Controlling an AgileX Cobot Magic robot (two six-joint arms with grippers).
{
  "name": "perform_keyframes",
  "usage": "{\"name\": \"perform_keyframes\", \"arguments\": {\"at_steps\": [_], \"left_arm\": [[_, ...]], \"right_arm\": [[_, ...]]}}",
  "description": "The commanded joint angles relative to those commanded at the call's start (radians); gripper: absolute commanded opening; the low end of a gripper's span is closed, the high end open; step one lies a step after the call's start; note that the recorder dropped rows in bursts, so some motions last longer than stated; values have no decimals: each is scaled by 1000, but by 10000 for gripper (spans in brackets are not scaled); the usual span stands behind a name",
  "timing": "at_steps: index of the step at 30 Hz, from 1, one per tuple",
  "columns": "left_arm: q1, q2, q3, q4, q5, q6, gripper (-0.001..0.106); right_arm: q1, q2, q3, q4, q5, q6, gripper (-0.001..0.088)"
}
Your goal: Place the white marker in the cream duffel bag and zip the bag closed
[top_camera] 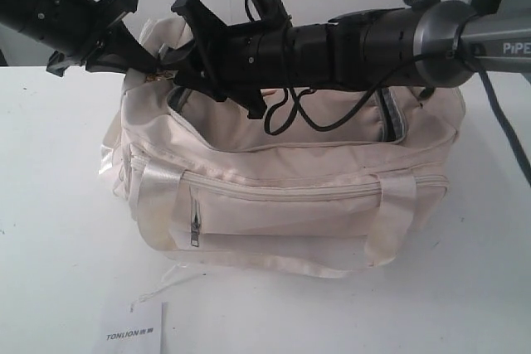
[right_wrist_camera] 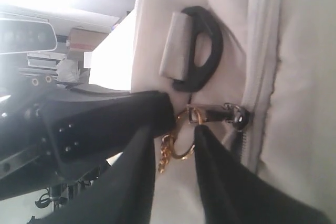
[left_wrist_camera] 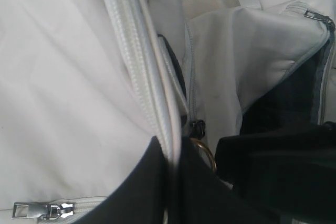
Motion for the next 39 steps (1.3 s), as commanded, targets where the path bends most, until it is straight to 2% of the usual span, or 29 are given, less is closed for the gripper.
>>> {"name": "perform_keyframes", "arguments": {"at_steps": [17,32,39], "left_arm": [[0,0,0,-23,2,24,0],[0,0,0,-23,2,24,0],[0,0,0,-23,2,24,0]], "right_arm": [[25,18,0,0,-75,-19,266],[25,18,-29,0,-50,-15,265],[25,18,-29,0,-50,-9,225]]}}
